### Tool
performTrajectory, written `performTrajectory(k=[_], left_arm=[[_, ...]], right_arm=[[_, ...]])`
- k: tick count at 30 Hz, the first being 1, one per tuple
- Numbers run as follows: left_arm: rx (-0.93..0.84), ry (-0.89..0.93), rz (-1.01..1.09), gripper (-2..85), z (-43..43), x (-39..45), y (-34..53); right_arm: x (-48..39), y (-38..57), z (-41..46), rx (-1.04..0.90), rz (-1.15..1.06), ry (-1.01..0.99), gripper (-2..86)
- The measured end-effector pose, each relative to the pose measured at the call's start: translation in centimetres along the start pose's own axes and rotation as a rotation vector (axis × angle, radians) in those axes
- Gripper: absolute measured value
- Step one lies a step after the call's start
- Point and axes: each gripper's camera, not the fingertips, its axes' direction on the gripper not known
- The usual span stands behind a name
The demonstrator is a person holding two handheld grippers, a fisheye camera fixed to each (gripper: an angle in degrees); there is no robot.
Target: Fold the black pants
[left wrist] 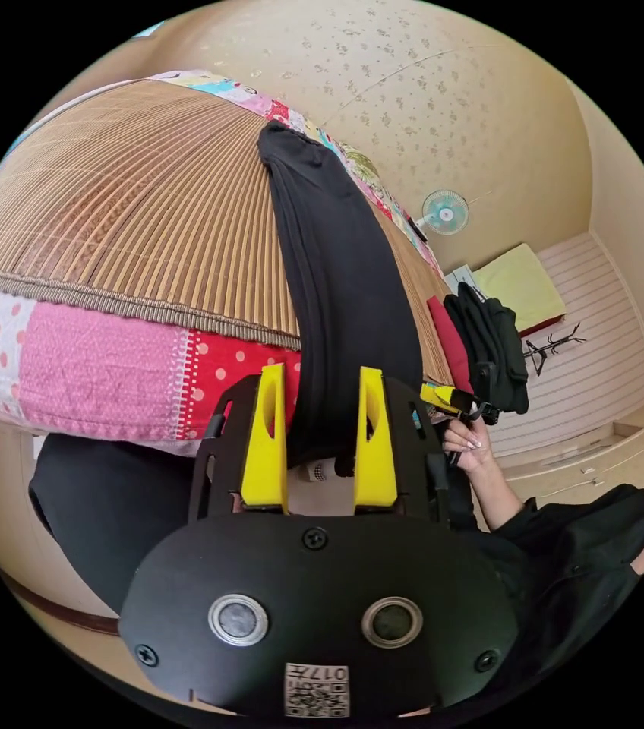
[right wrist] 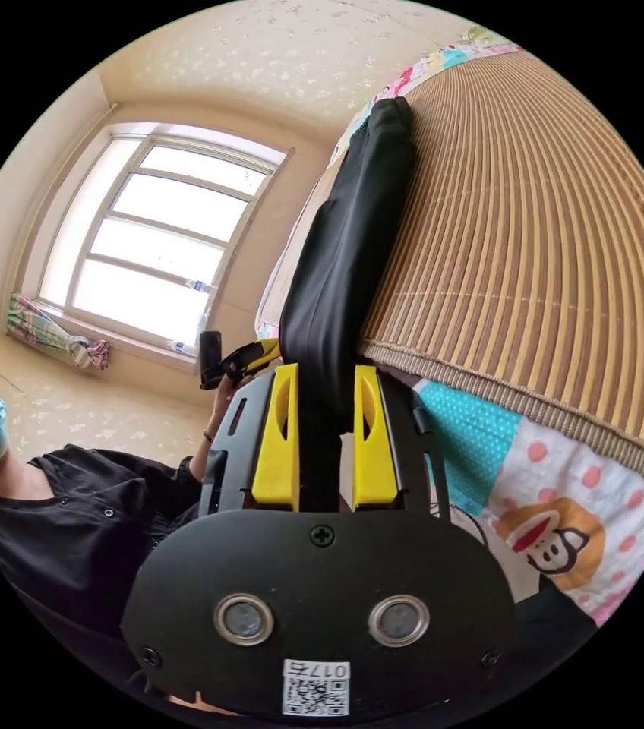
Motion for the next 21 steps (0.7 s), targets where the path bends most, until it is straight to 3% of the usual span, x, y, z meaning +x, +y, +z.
performTrajectory(k=[9,11,17,21], left_arm=[[-0.029,0.034,-0.039,8.0,1.1,-0.7,3.1],[-0.056,0.119,-0.012,5.7,0.7,-0.9,3.7],[0.111,0.451,0.175,4.6,-6.3,3.8,6.3],[0.227,0.512,0.369,4.5,-12.0,11.2,5.2]], right_arm=[[1.4,2.0,2.0,-0.021,0.052,0.025,6.8],[1.4,3.3,1.9,-0.016,0.021,0.007,5.0],[-2.9,7.8,-1.8,0.093,-0.181,-0.205,2.8],[-11.3,8.6,-6.0,0.168,-0.432,-0.237,2.4]])
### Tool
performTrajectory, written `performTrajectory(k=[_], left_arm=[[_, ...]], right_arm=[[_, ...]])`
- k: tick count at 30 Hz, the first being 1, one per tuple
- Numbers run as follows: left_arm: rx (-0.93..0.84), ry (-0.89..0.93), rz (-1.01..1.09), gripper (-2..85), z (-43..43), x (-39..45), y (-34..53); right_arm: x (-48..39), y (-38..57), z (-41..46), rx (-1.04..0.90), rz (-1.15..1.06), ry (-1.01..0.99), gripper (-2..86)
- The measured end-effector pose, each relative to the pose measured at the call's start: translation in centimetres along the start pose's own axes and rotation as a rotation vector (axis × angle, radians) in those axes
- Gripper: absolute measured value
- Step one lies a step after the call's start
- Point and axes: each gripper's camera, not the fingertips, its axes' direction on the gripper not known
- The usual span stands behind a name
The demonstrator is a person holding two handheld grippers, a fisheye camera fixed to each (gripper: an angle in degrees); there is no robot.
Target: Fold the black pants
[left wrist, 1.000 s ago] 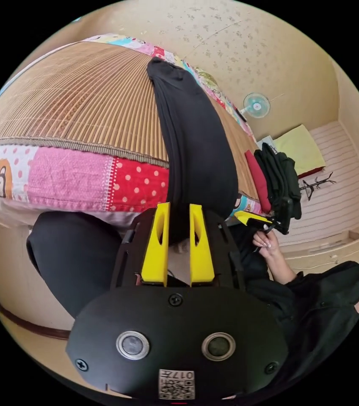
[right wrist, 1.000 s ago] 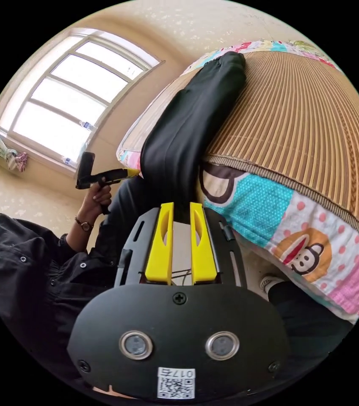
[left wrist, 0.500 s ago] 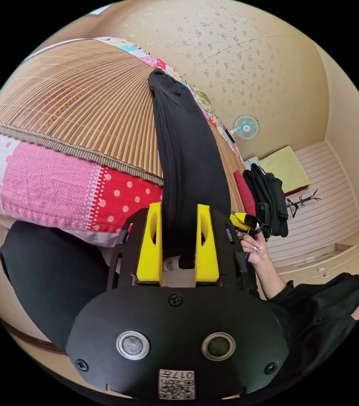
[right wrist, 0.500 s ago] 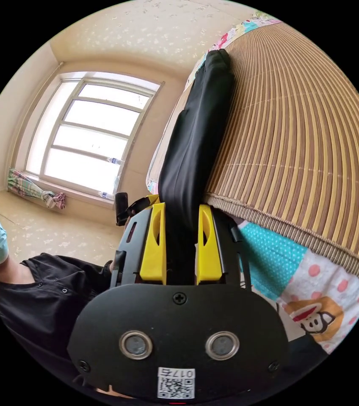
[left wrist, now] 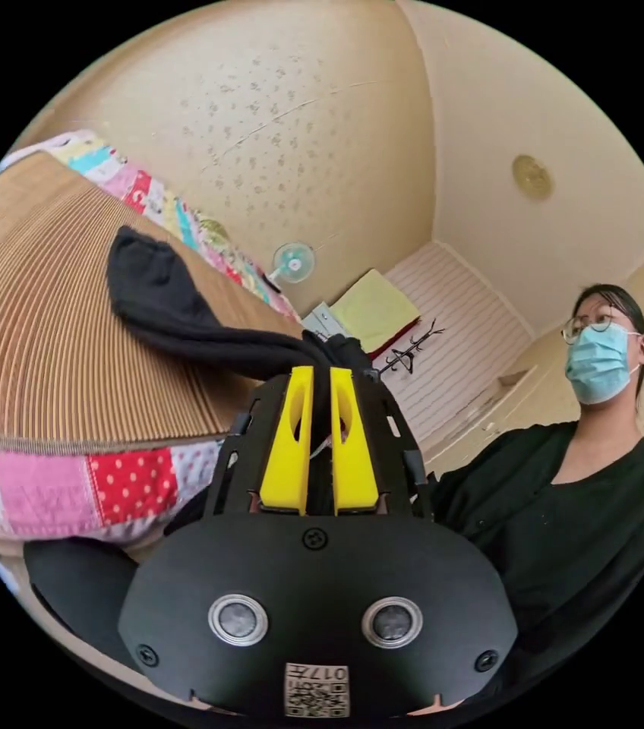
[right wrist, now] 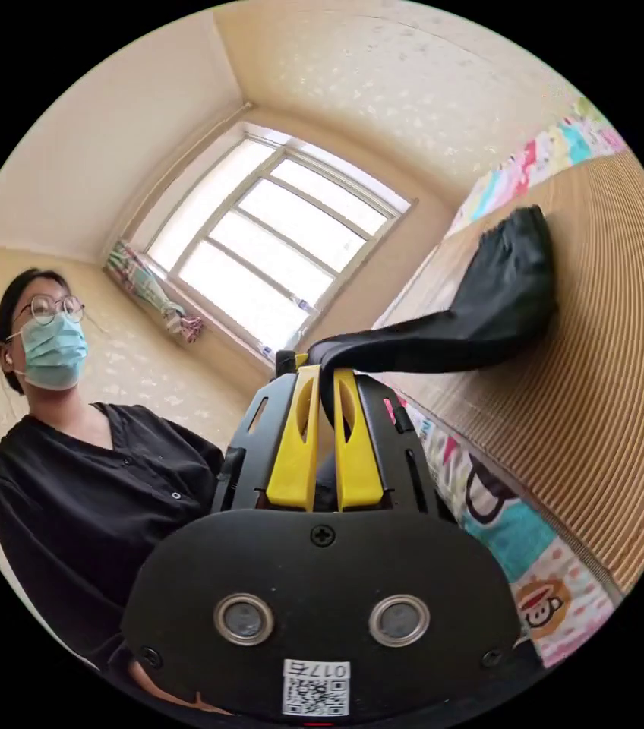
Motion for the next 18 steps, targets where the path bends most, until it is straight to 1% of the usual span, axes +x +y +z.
performTrajectory(k=[1,3,5,7,9,10,12,13,15,18], left_arm=[[0.026,0.023,0.063,4.4,-0.1,2.6,-2.0],[0.063,0.056,0.163,4.4,-0.2,6.7,-5.1],[0.109,0.107,0.308,4.4,-0.3,12.8,-9.1],[0.152,0.155,0.401,4.3,-0.5,17.1,-11.6],[0.191,0.213,0.473,4.3,-0.5,20.9,-13.9],[0.206,0.242,0.511,4.3,-0.4,23.2,-15.3],[0.218,0.257,0.543,4.3,0.1,26.0,-17.3],[0.221,0.248,0.551,4.3,0.6,27.4,-18.6],[0.227,0.217,0.547,4.3,1.7,28.6,-20.2],[0.202,0.166,0.452,4.3,4.7,26.9,-22.8]], right_arm=[[-1.3,-0.7,-0.3,0.010,-0.035,0.000,2.4],[-6.9,-3.9,-1.4,0.046,-0.173,0.000,2.3],[-11.5,-6.0,-2.3,0.075,-0.285,0.010,2.2],[-16.4,-7.8,-3.1,0.097,-0.408,0.010,2.2],[-23.2,-9.2,-3.8,0.125,-0.575,0.031,2.1],[-24.7,-9.5,-4.0,0.134,-0.606,0.040,2.1],[-30.1,-10.5,-4.3,0.162,-0.708,0.104,2.1],[-31.2,-10.8,-4.3,0.167,-0.726,0.125,2.0],[-33.3,-12.4,-4.3,0.182,-0.714,0.189,1.8],[-32.7,-14.4,-3.9,0.201,-0.664,0.284,1.7]])
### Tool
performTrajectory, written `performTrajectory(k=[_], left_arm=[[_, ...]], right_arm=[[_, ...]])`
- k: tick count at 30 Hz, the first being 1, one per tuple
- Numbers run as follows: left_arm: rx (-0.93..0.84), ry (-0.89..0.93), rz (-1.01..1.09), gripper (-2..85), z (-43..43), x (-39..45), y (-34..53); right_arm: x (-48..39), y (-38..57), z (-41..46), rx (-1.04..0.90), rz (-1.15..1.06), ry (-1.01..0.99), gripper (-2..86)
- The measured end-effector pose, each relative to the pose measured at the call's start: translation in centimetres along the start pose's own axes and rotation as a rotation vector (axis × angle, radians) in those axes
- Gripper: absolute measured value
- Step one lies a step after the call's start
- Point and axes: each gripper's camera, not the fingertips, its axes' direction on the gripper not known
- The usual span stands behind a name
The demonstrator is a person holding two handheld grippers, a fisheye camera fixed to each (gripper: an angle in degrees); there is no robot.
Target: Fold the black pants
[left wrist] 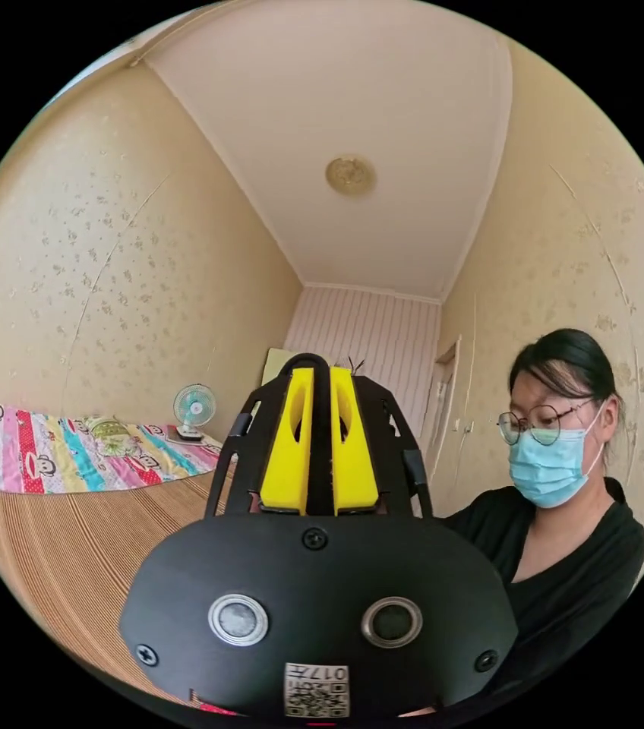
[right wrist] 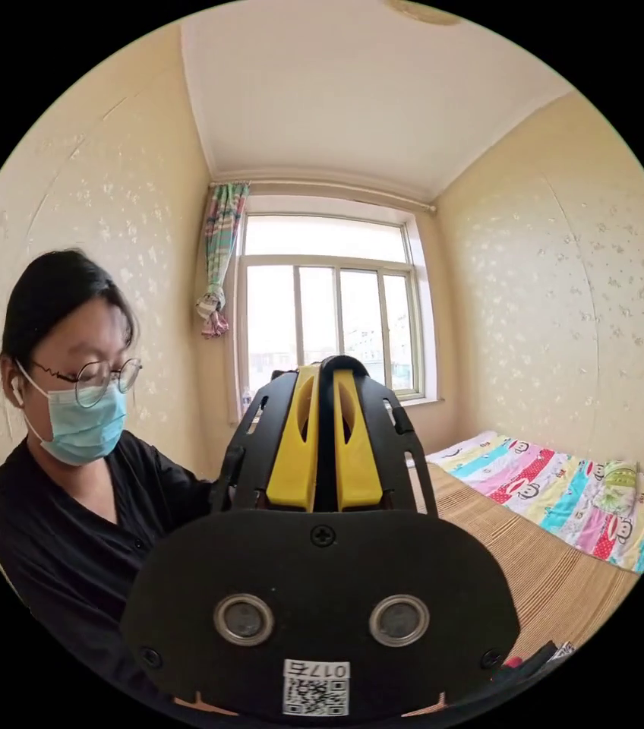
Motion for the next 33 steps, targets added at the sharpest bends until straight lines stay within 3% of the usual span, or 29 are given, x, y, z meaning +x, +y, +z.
performTrajectory(k=[8,11,13,16,22,24,28,31,33], left_arm=[[-0.244,-0.310,-0.325,4.3,10.3,-17.8,3.1],[-0.320,-0.396,-0.375,4.3,12.4,-21.1,5.9],[-0.405,-0.457,-0.371,4.3,13.5,-21.8,8.6],[-0.483,-0.444,-0.366,4.4,13.6,-22.2,15.2],[-0.559,-0.251,-0.381,4.4,9.9,-16.4,29.9],[-0.632,-0.258,-0.401,4.6,9.6,-14.5,34.2],[-0.842,-0.443,-0.524,5.7,9.6,-12.6,44.0],[-0.797,-0.507,-0.638,7.3,7.1,-12.7,47.1],[-0.713,-0.522,-0.686,8.2,5.3,-12.6,47.2]], right_arm=[[13.4,3.6,8.9,-0.257,0.302,0.387,1.8],[17.7,7.2,11.0,-0.262,0.435,0.404,1.9],[18.9,9.9,11.7,-0.291,0.520,0.397,2.0],[18.0,15.9,12.5,-0.396,0.480,0.442,2.1],[11.3,29.6,7.5,-0.413,0.529,0.224,2.2],[7.9,34.6,6.5,-0.526,0.537,0.205,2.4],[5.1,41.6,7.0,-0.799,0.609,0.274,3.0],[5.0,43.0,6.5,-0.853,0.636,0.364,4.1],[6.3,40.9,5.5,-0.742,0.640,0.401,6.7]])
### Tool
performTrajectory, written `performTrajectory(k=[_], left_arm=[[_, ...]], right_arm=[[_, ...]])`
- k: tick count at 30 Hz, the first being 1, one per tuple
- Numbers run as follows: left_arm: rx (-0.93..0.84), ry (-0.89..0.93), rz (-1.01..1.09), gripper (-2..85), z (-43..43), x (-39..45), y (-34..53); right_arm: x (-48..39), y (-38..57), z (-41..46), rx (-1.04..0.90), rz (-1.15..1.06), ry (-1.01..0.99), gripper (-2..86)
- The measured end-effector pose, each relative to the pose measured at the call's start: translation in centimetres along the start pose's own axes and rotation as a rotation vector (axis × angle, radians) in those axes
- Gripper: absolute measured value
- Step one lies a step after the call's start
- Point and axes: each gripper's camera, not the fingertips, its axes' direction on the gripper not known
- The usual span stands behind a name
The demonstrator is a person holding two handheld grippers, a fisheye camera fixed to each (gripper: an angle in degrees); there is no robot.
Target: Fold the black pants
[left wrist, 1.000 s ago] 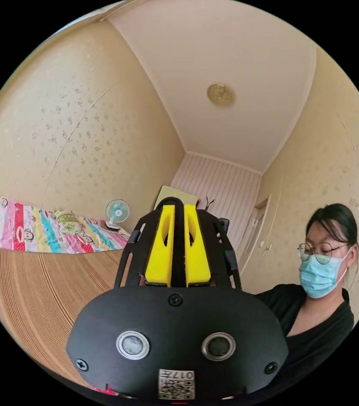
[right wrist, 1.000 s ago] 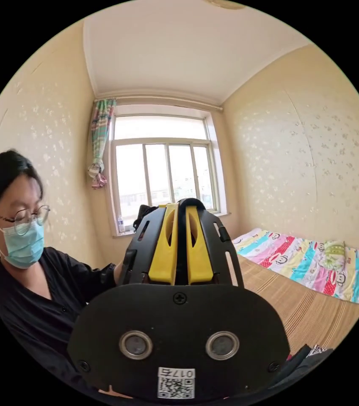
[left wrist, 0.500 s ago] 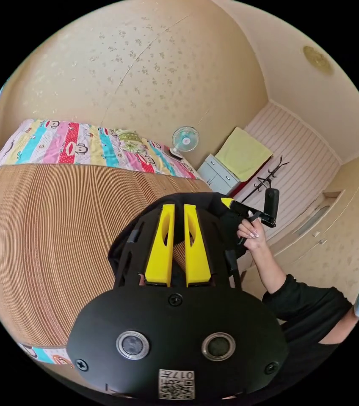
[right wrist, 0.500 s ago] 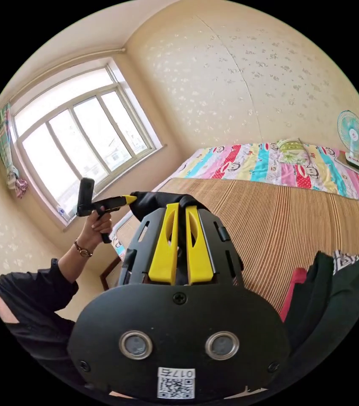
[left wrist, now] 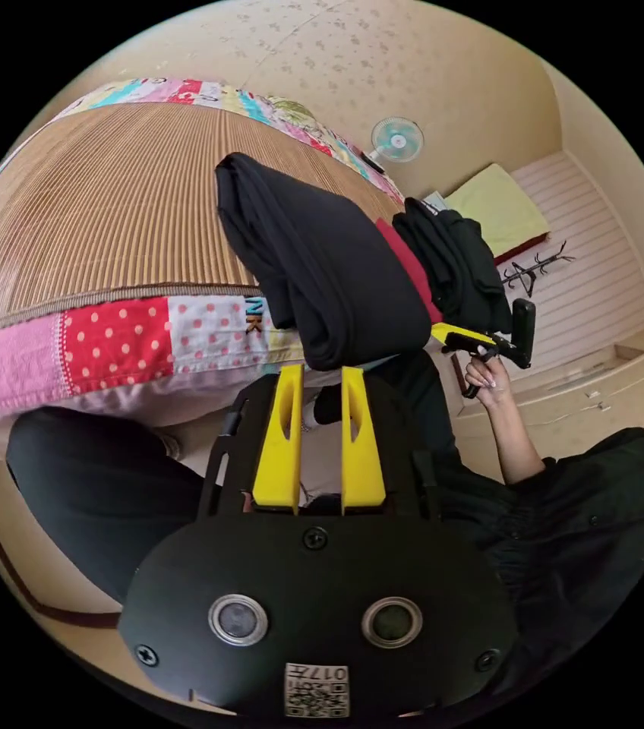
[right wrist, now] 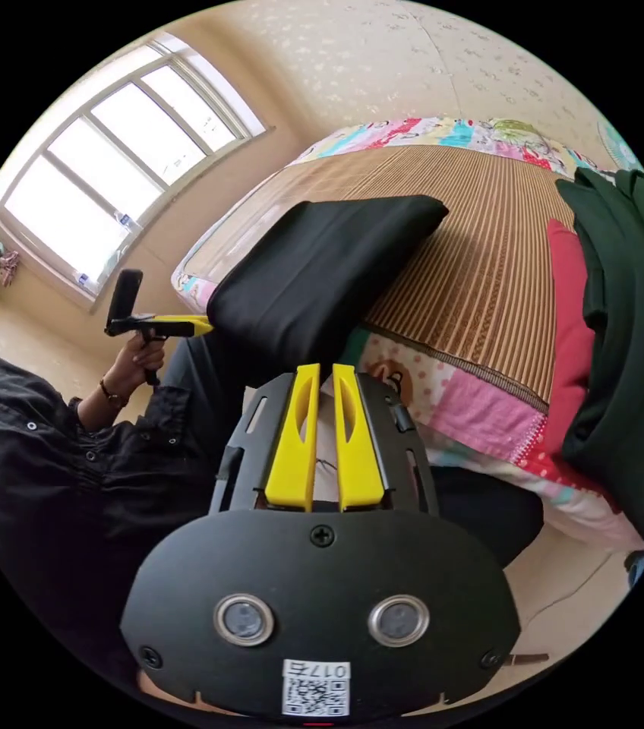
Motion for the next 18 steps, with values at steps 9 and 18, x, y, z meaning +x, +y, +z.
performTrajectory(k=[9,18], left_arm=[[0.156,-0.031,0.000,8.7,-6.0,-1.5,-0.4],[0.279,-0.049,-0.115,8.8,-13.3,-7.0,4.1]], right_arm=[[7.6,-13.3,9.8,-0.170,0.084,-0.162,14.8],[0.4,-23.4,17.7,-0.179,-0.028,-0.103,13.2]])
